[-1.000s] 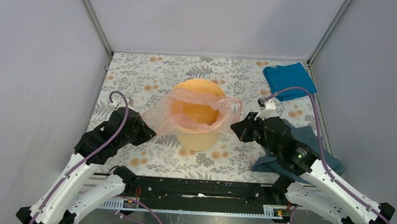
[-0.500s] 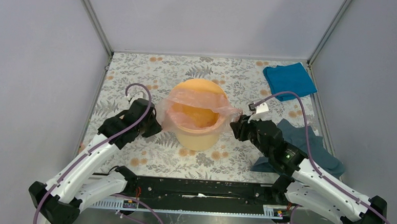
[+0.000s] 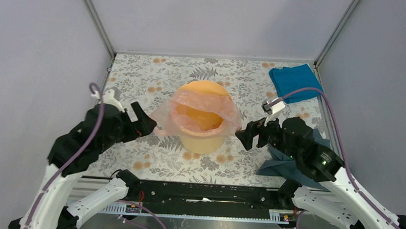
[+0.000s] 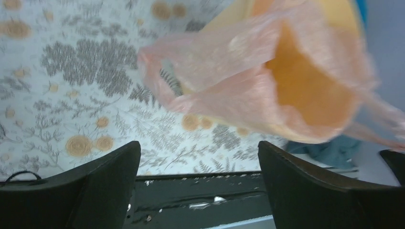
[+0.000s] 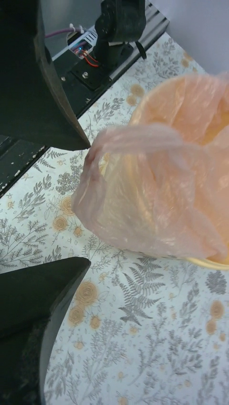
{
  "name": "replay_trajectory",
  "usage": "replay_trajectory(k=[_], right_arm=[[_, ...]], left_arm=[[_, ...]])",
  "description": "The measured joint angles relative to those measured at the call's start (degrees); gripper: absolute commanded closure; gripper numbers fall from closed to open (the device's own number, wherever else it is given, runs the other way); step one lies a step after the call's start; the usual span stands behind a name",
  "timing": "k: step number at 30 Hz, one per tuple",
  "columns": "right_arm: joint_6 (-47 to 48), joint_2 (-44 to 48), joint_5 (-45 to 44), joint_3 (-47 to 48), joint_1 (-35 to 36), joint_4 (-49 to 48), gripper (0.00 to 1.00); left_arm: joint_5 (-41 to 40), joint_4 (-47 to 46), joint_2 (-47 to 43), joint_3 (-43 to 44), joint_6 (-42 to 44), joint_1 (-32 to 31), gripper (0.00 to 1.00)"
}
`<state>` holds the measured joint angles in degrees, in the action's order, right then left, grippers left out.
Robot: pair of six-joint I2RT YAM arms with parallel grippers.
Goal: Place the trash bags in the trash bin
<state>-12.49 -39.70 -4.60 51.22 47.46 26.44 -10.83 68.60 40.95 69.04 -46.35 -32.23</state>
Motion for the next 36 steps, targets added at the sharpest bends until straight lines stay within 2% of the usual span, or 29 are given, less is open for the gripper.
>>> replay_trajectory(k=[2, 6, 8, 12, 16, 20, 25, 27, 28, 29, 33, 36], right_arm=[[1.46, -1.31, 1.09, 3.85, 0.00, 2.73, 0.10], [7.23, -9.11, 1.57, 15.34, -0.02, 8.11, 0.07], [10.45, -15.47, 3.28, 22.03, -0.02, 10.54, 0.01], [15.17, -28.00, 8.70, 33.94, 0.11, 15.19, 0.00], [17.46, -36.39, 8.52, 40.46, 3.34, 19.43, 0.02], [18.62, -44.28, -0.02, 46.40, 8.90, 22.29, 0.19], [19.23, -48.24, -11.08, 46.21, 9.60, 22.97, 0.35], [20.09, -48.09, -12.81, 45.42, 9.60, 22.53, 0.67], [20.63, -47.84, -13.14, 44.87, 9.66, 21.75, 0.80], [20.98, -47.36, -13.70, 43.98, 9.70, 20.52, 0.86], [20.61, -44.24, -14.19, 39.87, 9.18, 16.00, 0.99], [17.75, -41.90, -9.11, 39.21, 5.22, 12.85, 1.00]], left_arm=[[-0.50, 1.31, 0.00, 7.06, 3.26, 0.09, 0.01], [-0.50, 1.14, 2.89, 10.67, 9.90, 0.11, 0.01], [0.15, -0.31, 7.04, 10.82, 13.46, 0.11, 0.01], [3.63, -6.60, 15.10, 9.94, 18.84, 1.68, 0.01], [7.52, -13.27, 15.47, 4.96, 21.35, 8.46, 0.01], [9.81, -17.44, 12.28, 0.94, 21.49, 14.75, 0.01], [13.25, -22.21, 8.79, -2.86, 21.27, 18.97, 0.01], [15.34, -23.96, 8.57, -4.17, 20.96, 20.28, 0.01], [16.61, -25.31, 8.31, -5.14, 20.63, 21.18, 0.01], [17.55, -26.21, 8.22, -5.92, 20.35, 21.99, 0.01], [23.43, -29.40, 8.28, -9.01, 19.19, 25.81, 0.01], [28.09, -31.61, 8.31, -9.64, 18.32, 27.67, 0.01]])
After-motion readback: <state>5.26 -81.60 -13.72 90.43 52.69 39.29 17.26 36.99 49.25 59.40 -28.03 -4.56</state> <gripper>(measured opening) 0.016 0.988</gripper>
